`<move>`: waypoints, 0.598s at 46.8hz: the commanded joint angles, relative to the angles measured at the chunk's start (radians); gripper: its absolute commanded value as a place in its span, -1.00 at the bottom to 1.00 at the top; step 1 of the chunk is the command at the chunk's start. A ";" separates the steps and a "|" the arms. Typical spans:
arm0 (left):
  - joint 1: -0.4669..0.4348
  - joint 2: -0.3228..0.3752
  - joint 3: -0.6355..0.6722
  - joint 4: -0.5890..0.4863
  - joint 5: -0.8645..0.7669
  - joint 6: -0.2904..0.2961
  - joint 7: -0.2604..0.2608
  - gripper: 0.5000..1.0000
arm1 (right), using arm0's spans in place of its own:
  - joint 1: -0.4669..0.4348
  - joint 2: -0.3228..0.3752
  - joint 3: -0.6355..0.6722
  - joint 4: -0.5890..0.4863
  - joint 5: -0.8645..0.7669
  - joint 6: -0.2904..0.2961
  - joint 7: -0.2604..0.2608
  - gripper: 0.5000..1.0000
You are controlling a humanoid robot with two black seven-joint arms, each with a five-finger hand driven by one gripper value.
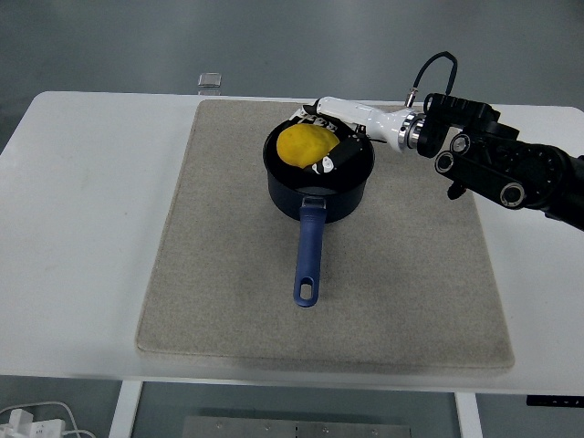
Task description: Put the potato in the blue pot
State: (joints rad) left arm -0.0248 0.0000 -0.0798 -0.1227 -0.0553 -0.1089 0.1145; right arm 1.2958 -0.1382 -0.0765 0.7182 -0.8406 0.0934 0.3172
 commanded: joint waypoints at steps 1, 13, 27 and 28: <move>0.000 0.000 0.000 0.000 0.000 0.000 -0.001 1.00 | -0.006 0.005 0.004 -0.008 0.003 -0.009 0.000 -1.00; 0.000 0.000 0.000 0.000 0.000 0.000 -0.001 1.00 | -0.021 0.002 0.020 -0.008 0.017 -0.009 -0.003 0.72; 0.000 0.000 0.000 0.000 0.000 0.000 0.001 1.00 | -0.033 -0.004 0.020 -0.011 0.015 -0.012 -0.003 0.73; -0.001 0.000 0.000 0.000 0.000 0.000 -0.001 1.00 | -0.033 -0.006 0.020 -0.011 0.015 -0.014 -0.003 0.73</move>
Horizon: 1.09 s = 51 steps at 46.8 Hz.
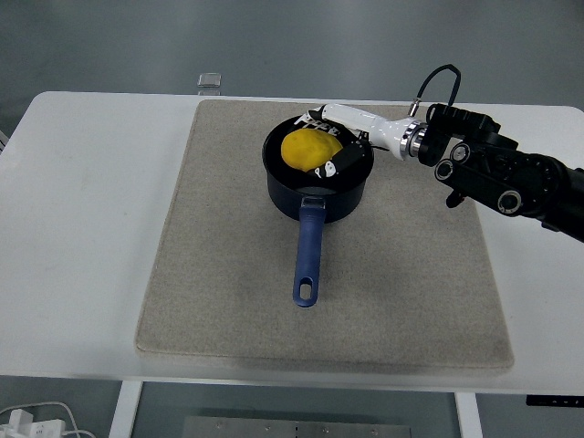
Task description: Put the potato in the blue pot
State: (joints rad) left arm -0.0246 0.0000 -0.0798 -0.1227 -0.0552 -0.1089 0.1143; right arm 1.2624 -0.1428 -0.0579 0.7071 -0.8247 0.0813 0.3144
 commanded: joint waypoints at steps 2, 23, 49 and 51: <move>0.000 0.000 0.000 0.000 0.000 0.000 0.001 1.00 | 0.000 -0.001 0.001 -0.001 -0.001 -0.005 0.000 0.73; 0.000 0.000 0.000 0.000 0.000 0.000 -0.001 1.00 | -0.003 -0.011 0.003 0.000 0.003 -0.051 0.000 0.73; 0.000 0.000 0.000 0.000 0.000 0.000 0.001 1.00 | -0.032 -0.119 0.161 0.000 0.185 -0.052 0.000 0.72; 0.000 0.000 0.000 0.000 0.000 0.000 0.001 1.00 | -0.032 -0.141 0.164 0.000 0.220 -0.052 0.000 0.73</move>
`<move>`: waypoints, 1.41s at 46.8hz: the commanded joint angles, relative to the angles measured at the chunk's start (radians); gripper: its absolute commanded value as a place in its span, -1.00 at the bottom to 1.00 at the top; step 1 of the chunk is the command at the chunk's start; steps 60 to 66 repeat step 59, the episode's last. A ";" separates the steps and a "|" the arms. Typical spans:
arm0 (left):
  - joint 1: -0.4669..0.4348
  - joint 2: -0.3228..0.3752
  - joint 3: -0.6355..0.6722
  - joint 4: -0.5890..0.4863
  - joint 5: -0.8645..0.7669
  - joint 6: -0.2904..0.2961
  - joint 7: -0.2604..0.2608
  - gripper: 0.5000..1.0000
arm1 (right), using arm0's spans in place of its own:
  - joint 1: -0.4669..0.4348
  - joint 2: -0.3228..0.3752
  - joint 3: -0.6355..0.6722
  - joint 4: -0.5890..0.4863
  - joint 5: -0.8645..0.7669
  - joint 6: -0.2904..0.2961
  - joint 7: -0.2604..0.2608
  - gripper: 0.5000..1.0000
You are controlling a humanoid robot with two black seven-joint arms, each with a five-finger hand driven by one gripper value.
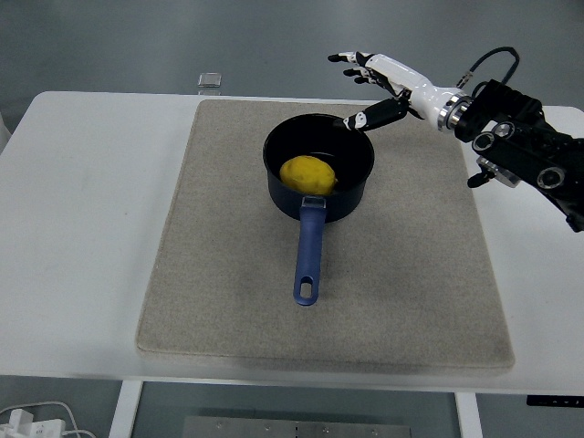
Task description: Put the potato in the blue pot
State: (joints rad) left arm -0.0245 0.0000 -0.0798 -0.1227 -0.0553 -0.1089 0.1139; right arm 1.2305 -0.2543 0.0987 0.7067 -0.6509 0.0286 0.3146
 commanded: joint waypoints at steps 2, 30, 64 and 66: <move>0.000 0.000 0.000 0.000 0.000 0.000 0.001 1.00 | -0.006 -0.051 0.016 0.000 0.089 0.002 0.000 0.73; 0.000 0.000 0.000 0.000 0.000 0.000 0.000 1.00 | -0.120 -0.169 0.114 -0.131 0.720 0.031 -0.028 0.73; 0.000 0.000 0.000 0.000 0.000 0.000 0.001 1.00 | -0.198 -0.158 0.116 -0.236 0.938 0.060 -0.077 0.73; 0.000 0.000 0.000 0.000 0.000 0.000 0.001 1.00 | -0.198 -0.158 0.116 -0.236 0.938 0.060 -0.077 0.73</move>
